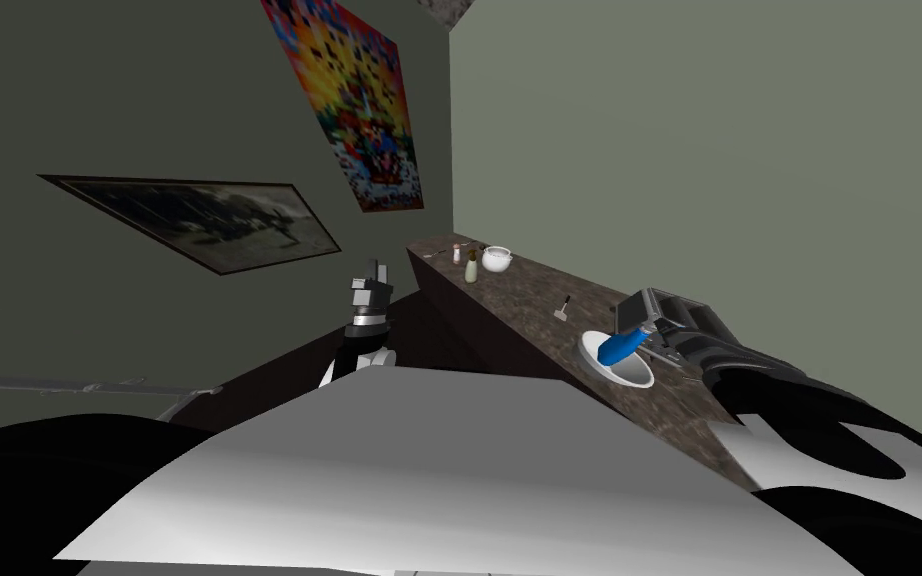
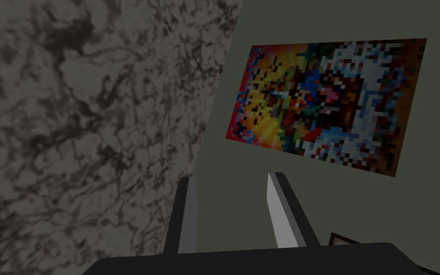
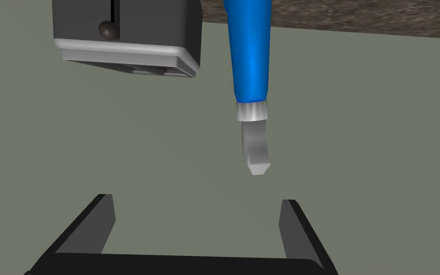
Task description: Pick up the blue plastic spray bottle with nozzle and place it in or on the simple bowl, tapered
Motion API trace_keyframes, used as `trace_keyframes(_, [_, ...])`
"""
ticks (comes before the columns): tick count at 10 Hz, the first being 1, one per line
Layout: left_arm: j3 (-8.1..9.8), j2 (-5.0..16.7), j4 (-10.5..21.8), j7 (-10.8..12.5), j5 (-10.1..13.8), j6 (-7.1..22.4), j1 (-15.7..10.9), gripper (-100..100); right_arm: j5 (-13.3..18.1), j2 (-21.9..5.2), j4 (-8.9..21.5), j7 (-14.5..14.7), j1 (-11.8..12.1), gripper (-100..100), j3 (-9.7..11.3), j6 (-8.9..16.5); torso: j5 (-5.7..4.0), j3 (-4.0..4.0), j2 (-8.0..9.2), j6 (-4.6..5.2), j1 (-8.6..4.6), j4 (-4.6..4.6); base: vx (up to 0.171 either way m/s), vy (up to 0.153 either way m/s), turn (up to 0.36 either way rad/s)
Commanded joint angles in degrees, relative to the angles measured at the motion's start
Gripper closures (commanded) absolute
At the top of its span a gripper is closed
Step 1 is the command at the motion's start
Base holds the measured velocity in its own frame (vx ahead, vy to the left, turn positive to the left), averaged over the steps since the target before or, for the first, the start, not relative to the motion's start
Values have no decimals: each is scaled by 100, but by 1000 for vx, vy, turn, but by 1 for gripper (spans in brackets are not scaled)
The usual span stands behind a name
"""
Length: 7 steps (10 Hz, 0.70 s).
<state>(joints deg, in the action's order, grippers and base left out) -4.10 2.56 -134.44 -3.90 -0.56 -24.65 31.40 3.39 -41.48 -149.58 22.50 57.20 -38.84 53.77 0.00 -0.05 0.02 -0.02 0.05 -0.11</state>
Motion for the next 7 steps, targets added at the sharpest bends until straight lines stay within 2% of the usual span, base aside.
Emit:
trace_keyframes(1, [0, 0, 0, 0, 0, 0, 0, 0, -286, -207, 19, -39, 25, -100, -260, 108, 0, 0, 0, 0, 0, 0, -28, 23, 11])
trace_keyframes(3, [0, 0, 0, 0, 0, 0, 0, 0, -608, -443, 15, -78, 46, -100, -543, 252, 0, 1, 1, 0, 2, 0, -22, 23, 10])
trace_keyframes(4, [0, 0, 0, 0, 0, 0, 0, 0, -499, -343, 13, -63, 64, -100, -456, 165, 0, -1, -1, 0, 1, 0, -7, 9, 2])
trace_keyframes(5, [0, 0, 0, 0, 0, 0, 0, 0, -518, -356, 12, -67, 63, 0, -472, 184, -2, -2, -5, 1, -3, -1, 0, 0, 0])
trace_keyframes(7, [0, 0, 0, 0, 0, 0, 0, 0, -516, -355, 12, -67, 63, 0, -470, 182, -3, -5, -8, 1, -7, -2, 0, 0, 0])
